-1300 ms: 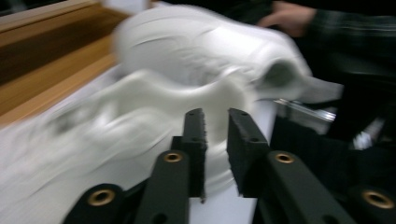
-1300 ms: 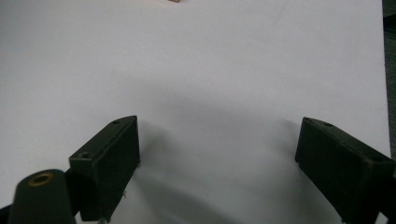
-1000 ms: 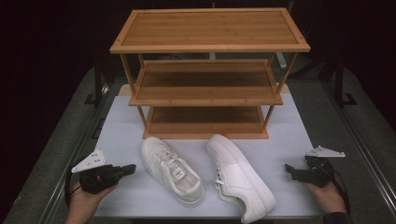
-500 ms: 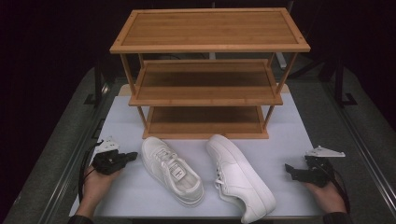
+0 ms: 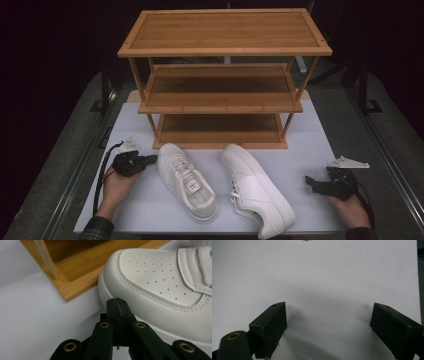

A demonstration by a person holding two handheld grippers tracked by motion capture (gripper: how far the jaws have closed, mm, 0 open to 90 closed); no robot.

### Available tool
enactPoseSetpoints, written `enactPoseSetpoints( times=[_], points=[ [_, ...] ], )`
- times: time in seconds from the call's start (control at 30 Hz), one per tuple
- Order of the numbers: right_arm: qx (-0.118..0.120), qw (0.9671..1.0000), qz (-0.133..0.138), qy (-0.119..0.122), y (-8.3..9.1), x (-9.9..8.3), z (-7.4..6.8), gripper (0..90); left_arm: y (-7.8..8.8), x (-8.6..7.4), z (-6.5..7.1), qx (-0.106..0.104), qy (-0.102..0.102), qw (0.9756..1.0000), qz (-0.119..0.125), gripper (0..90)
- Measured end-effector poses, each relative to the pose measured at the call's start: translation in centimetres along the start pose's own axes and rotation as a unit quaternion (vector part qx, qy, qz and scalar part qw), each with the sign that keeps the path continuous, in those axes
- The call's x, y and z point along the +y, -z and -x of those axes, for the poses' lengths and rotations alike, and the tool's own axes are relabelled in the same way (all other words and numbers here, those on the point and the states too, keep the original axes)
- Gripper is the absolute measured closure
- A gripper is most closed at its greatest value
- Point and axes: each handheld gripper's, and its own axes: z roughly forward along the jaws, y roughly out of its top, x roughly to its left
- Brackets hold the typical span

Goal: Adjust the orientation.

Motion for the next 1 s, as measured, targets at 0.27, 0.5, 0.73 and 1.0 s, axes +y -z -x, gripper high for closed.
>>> enactPoseSetpoints(
  times=[0.27,0.5,0.73,1.0],
  points=[
    [0.000,1.0000,0.000,0.000,0.0,0.0,0.0,13.0,-3.0,2.5,1.6,-0.003,-0.023,0.9997,-0.008,90.0],
    [0.001,1.0000,0.000,-0.001,0.0,0.0,0.0,13.0,-5.5,4.1,3.3,-0.020,-0.029,0.9994,0.000,90.0],
    [0.001,1.0000,0.000,-0.001,0.0,0.0,0.0,13.0,-5.8,4.7,4.2,-0.022,-0.033,0.9992,-0.001,87.5],
    [0.001,1.0000,0.000,-0.001,0.0,0.0,0.0,13.0,-1.2,4.9,5.8,-0.086,-0.031,0.9958,0.006,56.8]
  ],
)
